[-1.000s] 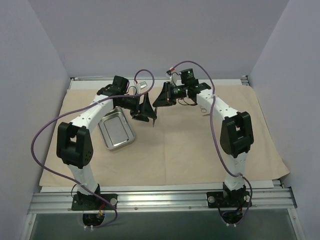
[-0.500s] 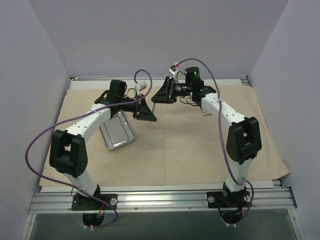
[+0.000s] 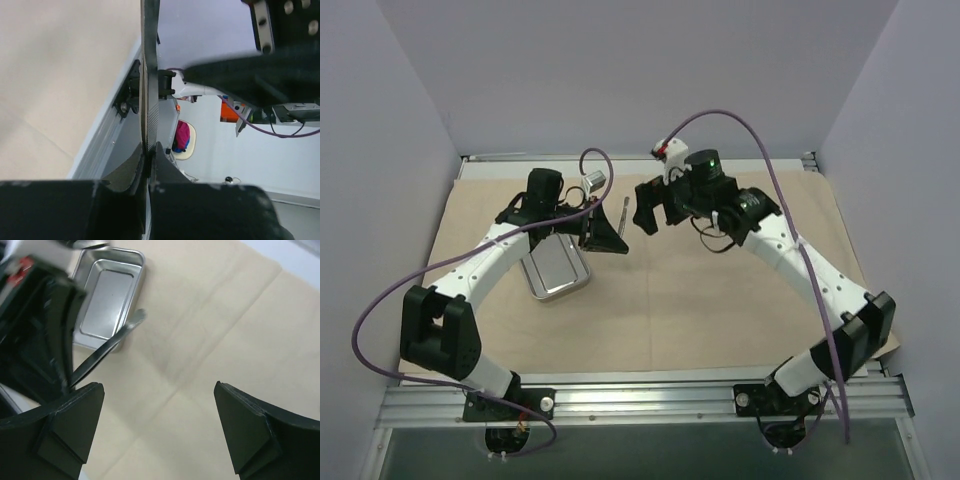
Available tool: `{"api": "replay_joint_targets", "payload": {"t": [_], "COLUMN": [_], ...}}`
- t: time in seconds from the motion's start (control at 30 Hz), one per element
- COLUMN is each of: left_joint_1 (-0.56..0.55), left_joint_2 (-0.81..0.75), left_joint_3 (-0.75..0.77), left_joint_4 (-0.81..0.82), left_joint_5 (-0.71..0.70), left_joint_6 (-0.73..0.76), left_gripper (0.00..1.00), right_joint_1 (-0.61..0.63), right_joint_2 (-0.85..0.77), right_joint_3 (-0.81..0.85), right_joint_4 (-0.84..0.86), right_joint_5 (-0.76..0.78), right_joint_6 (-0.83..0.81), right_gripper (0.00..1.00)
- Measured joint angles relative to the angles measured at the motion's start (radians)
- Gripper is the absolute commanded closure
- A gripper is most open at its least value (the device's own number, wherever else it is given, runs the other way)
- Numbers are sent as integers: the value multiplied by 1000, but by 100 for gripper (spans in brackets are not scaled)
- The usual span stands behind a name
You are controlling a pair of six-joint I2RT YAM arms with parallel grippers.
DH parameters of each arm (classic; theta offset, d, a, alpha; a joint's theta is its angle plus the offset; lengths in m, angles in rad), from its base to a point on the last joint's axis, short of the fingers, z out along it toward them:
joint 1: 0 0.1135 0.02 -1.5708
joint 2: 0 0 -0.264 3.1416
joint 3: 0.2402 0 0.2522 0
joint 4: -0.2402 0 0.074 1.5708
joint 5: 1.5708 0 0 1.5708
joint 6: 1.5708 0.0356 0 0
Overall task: Open and lay out the surgical kit
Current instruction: Place the medical item in the surgical kit.
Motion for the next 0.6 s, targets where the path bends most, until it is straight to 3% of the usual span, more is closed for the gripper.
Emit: {"api": "replay_joint_targets", "payload": {"t": [0.27,0.43,0.6], "left_joint_1": [-19,-74,-125], "left_joint_2": [-64,-133,-207], "left_joint_3": [-79,-180,-330], "left_joint_4": [-46,0,166], "left_joint_5": [-18,-17,1], "left_joint_6": [-100,-197,-365], "left_gripper": [98,98,98], "right_joint_1": [320,359,419], "right_joint_2": [-322,-387,-391], "right_joint_3": [-271,-354,-411], "right_joint_4": [56,64,100], "right_joint_5": [306,367,388], "right_joint_6": [-593,-830,-964], "right_gripper": [5,36,43]}}
